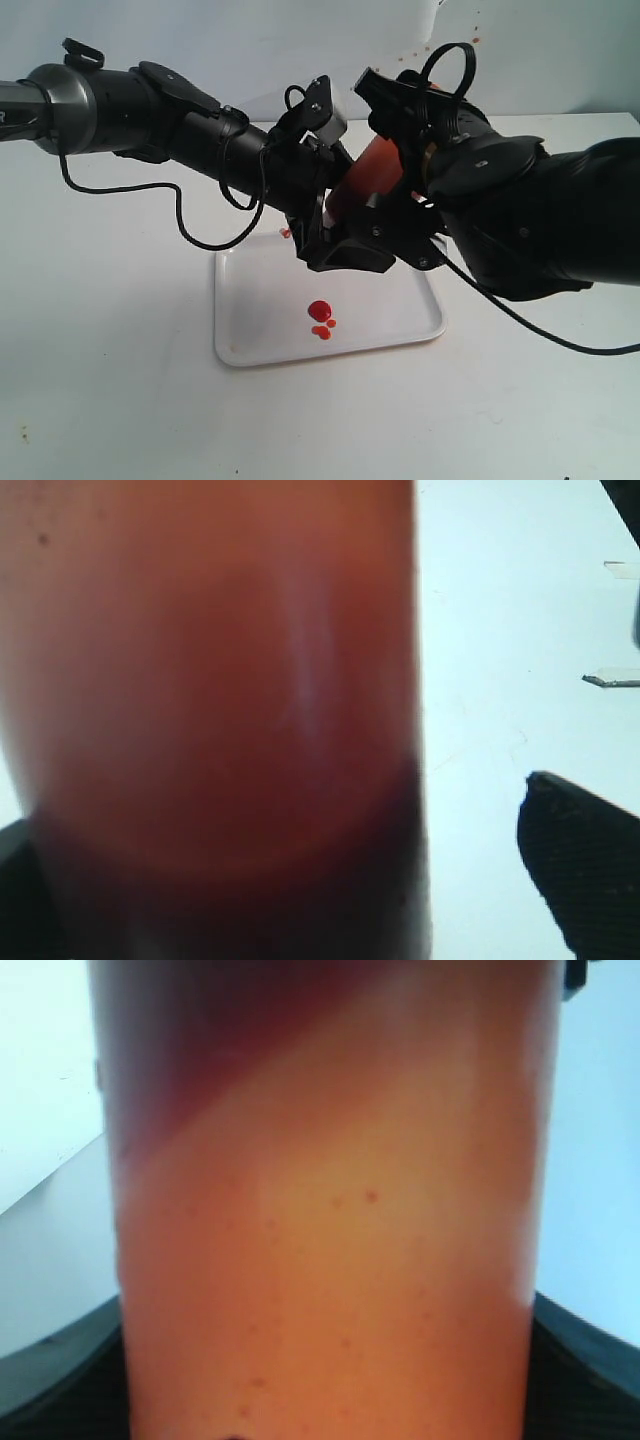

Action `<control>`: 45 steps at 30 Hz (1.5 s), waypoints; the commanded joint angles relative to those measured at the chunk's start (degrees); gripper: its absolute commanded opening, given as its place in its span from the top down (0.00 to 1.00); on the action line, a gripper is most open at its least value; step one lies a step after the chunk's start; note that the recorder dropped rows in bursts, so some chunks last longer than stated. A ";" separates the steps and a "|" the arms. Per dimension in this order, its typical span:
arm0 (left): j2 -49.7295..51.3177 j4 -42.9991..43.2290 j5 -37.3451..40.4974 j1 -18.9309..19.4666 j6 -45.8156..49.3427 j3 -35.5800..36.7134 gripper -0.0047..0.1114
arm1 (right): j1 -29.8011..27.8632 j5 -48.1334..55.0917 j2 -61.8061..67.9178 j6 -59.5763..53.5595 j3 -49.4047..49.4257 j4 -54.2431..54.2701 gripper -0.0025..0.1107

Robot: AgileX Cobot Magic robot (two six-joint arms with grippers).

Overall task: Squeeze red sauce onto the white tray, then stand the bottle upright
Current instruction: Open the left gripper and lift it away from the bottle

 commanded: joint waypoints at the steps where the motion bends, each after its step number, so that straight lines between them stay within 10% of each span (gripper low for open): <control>1: -1.33 0.50 2.01 -0.18 -0.71 0.04 0.06 | -0.43 2.55 -0.75 1.94 -0.71 -2.33 0.98; 45: -16.33 23.07 -3.80 0.05 -13.95 0.04 0.06 | -0.43 0.49 -0.75 22.26 -0.71 -2.33 0.98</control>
